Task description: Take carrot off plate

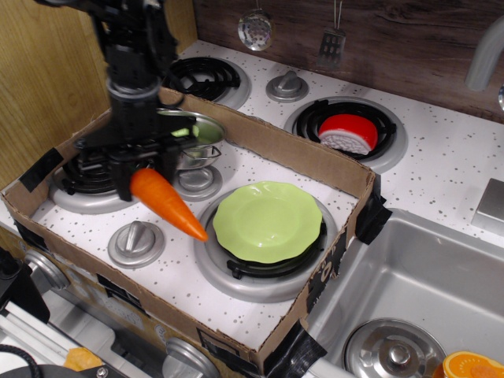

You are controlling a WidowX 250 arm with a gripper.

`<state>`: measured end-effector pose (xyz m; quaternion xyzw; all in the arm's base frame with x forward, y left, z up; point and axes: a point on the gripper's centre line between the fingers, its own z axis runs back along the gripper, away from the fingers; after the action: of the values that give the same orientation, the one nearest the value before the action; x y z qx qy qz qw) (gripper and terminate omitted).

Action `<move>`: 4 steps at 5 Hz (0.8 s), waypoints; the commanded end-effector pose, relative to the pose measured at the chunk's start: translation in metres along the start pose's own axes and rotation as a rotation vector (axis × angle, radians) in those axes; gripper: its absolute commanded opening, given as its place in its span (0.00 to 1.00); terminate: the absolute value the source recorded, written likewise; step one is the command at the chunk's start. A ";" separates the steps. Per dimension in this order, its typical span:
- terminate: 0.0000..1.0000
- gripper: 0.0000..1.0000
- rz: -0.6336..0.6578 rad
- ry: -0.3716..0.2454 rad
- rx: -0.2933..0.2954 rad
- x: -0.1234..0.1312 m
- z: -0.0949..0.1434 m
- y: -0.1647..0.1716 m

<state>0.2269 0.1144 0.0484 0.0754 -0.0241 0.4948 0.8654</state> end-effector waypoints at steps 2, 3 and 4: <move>0.00 0.00 0.255 -0.169 0.048 0.042 -0.014 0.046; 0.00 0.00 0.241 -0.141 0.059 0.039 -0.029 0.061; 0.00 0.00 0.201 -0.114 0.063 0.039 -0.044 0.067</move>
<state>0.1847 0.1862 0.0064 0.1279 -0.0499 0.5754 0.8063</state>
